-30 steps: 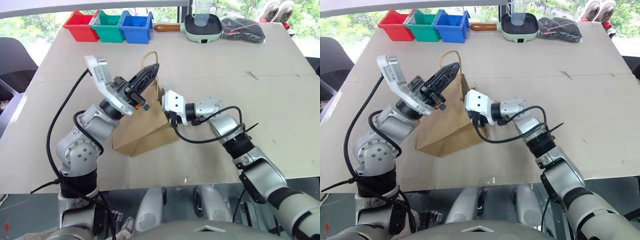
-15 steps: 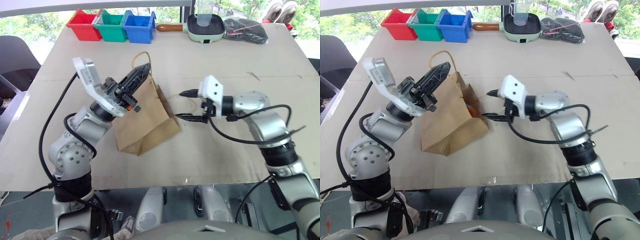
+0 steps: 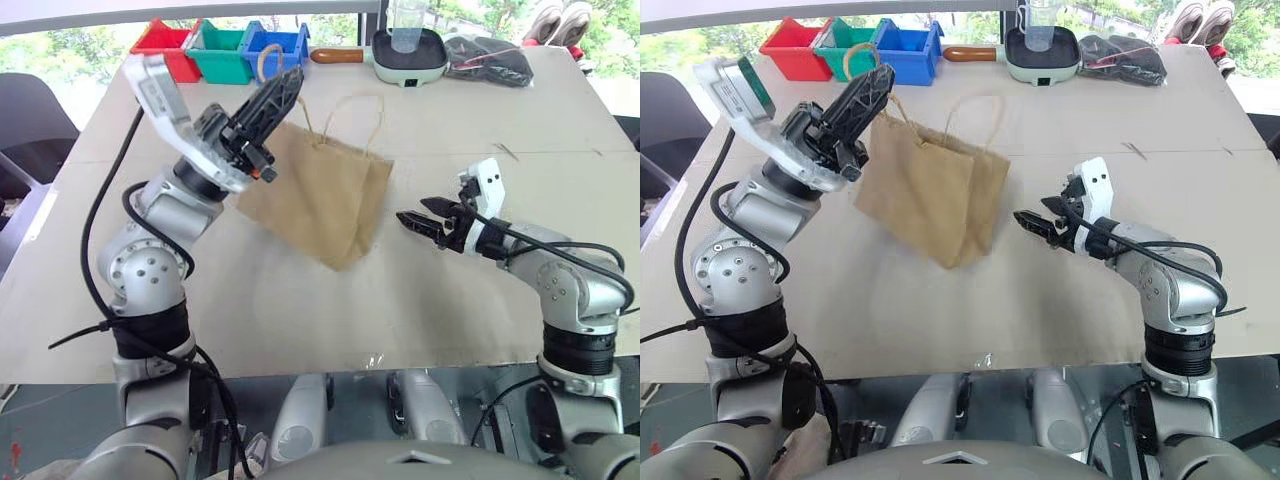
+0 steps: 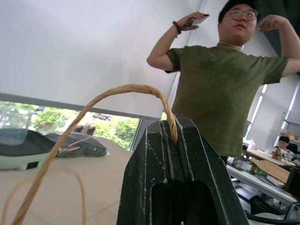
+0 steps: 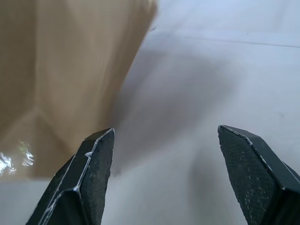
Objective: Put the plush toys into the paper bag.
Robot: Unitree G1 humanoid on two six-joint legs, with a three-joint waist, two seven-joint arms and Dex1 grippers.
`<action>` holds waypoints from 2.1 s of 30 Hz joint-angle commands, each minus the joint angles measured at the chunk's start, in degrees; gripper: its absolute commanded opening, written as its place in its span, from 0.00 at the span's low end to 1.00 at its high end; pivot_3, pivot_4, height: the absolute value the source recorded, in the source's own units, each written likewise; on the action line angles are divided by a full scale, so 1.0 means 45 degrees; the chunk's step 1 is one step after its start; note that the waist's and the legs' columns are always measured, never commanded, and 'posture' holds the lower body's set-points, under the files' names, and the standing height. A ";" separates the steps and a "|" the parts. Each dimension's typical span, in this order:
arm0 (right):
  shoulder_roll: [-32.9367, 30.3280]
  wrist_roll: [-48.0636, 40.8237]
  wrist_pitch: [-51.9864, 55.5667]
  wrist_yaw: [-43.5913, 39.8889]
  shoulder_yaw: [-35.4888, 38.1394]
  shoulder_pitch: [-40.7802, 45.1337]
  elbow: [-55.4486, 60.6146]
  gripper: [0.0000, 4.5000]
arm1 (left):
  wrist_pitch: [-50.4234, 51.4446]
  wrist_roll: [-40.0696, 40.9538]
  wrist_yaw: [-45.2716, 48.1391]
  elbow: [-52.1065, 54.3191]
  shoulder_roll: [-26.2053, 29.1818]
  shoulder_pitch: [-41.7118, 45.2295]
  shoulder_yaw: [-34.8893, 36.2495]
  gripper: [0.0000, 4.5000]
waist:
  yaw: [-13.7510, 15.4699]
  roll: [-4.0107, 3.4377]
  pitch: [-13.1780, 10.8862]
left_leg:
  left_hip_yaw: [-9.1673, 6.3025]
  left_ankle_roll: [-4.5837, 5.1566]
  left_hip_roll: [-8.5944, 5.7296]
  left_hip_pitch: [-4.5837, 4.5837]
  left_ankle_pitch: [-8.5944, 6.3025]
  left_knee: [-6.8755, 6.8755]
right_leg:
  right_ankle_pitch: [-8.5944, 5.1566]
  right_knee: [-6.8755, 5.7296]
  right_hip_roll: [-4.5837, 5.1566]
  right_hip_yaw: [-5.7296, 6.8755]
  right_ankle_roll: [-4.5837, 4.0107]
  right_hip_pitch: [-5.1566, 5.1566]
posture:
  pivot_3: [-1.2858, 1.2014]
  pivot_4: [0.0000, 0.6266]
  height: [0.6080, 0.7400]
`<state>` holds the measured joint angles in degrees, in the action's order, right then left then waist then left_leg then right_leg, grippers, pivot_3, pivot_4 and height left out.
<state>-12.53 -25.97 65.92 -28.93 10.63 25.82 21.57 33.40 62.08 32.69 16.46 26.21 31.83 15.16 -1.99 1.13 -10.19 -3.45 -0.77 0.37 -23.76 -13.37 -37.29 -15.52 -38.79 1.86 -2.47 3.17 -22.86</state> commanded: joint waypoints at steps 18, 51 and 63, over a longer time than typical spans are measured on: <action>-0.0540 -0.5277 0.2465 0.0661 0.2263 0.3077 -0.0197 0.75 | 0.0345 0.1468 0.0181 0.3443 0.1522 -0.5601 0.1896 0.00 | -0.0100 -0.0023 -0.0011 | 0.0018 0.0004 0.0018 0.0012 -0.0002 0.0013 | -0.0003 0.0010 -0.0015 -0.0012 -0.0005 0.0007 | 0.52 0.24 1.00; 0.0418 -0.8020 -0.0702 0.0812 0.0934 0.5630 -0.0934 0.01 | -0.1614 -0.2099 0.1164 -0.1854 0.2167 -0.0664 0.0427 0.00 | -0.0035 -0.0025 -0.0014 | 0.0006 0.0004 0.0000 -0.0014 -0.0002 0.0020 | -0.0001 0.0037 -0.0006 0.0010 -0.0002 0.0002 | 0.52 0.24 1.00; -0.1146 -0.6587 -0.1923 0.2763 0.0056 0.2551 0.2136 0.49 | -0.1928 -0.4154 0.5628 -0.5190 0.2203 0.1371 -0.1471 0.43 | -0.0107 -0.0028 -0.0021 | 0.0033 0.0004 0.0010 -0.0027 -0.0001 0.0039 | -0.0002 0.0026 -0.0006 -0.0025 -0.0001 -0.0045 | 0.52 0.24 1.00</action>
<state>-16.05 -53.83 58.46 -16.34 8.93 35.90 26.89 24.70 42.44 56.54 -8.26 35.33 36.86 6.17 -2.47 1.00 -10.29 -3.35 -0.75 0.41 -23.89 -13.38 -37.11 -15.53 -38.69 1.84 -2.60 3.16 -23.07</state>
